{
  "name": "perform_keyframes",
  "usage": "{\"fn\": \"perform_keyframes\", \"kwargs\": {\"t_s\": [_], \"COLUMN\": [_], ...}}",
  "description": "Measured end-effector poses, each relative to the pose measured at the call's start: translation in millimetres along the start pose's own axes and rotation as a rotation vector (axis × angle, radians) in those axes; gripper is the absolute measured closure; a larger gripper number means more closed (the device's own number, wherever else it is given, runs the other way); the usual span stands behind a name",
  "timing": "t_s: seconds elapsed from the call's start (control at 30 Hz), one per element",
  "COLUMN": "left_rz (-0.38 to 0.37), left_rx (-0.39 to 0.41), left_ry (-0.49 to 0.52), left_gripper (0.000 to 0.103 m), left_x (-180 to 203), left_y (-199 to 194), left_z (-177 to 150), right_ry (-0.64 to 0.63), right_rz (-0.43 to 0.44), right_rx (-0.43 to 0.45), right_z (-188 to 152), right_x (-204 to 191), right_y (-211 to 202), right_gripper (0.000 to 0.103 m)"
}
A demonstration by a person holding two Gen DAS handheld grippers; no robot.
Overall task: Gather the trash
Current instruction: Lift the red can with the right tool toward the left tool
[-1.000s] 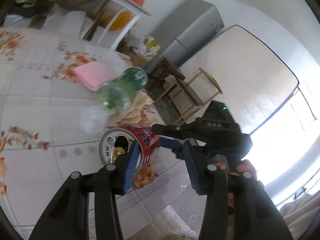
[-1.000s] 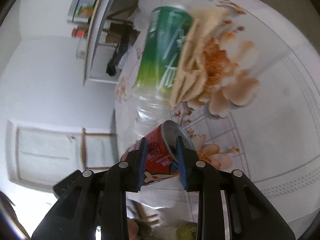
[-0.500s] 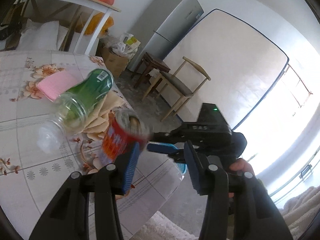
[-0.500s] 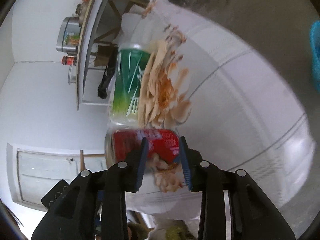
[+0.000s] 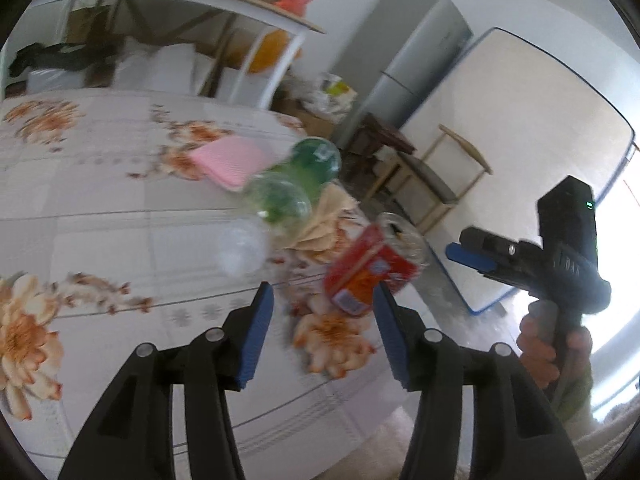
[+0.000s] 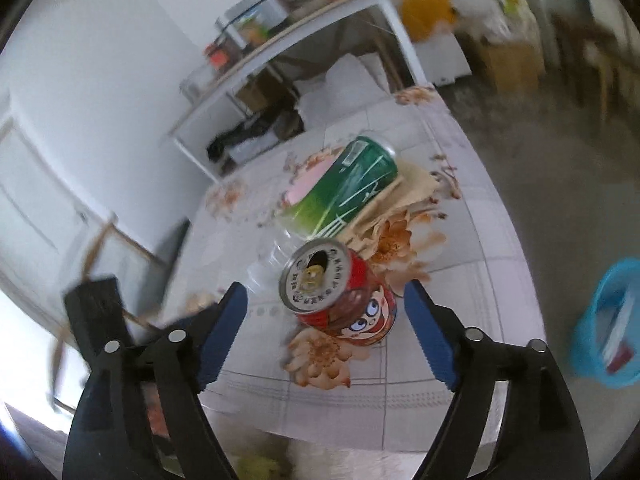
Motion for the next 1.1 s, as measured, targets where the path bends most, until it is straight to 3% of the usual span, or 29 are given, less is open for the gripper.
{"fn": "perform_keyframes", "kwargs": {"t_s": [0.13, 0.47, 0.77, 1.1], "left_rz": [0.037, 0.047, 0.049, 0.068], "left_rx": [0.007, 0.011, 0.0, 0.009], "left_ry": [-0.001, 0.007, -0.003, 0.018], "left_gripper": [0.047, 0.044, 0.044, 0.043], "left_x": [-7.9, -8.7, -10.7, -16.4], "left_y": [-6.4, -10.1, -10.1, -18.5], "left_z": [-1.4, -2.7, -5.2, -7.5], "right_ry": [-0.1, -0.145, -0.109, -0.116], "right_rz": [-0.116, -0.201, -0.208, -0.169], "right_rx": [-0.028, -0.087, -0.109, -0.136], "right_z": [-3.6, -13.2, -15.7, -22.5], "right_x": [-5.7, -5.5, 0.4, -13.2], "right_y": [21.3, 38.6, 43.4, 47.2], "right_gripper": [0.024, 0.026, 0.038, 0.038]}}
Point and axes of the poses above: each gripper's, at about its wrist camera, not at the fingertips, and y roughly the way its jaws point, x to its right, z to its top, the point moved 7 cm from there along y, roughly the way its jaws point, and after that the axes turned 1 degree about -y, right-handed, at the moved point
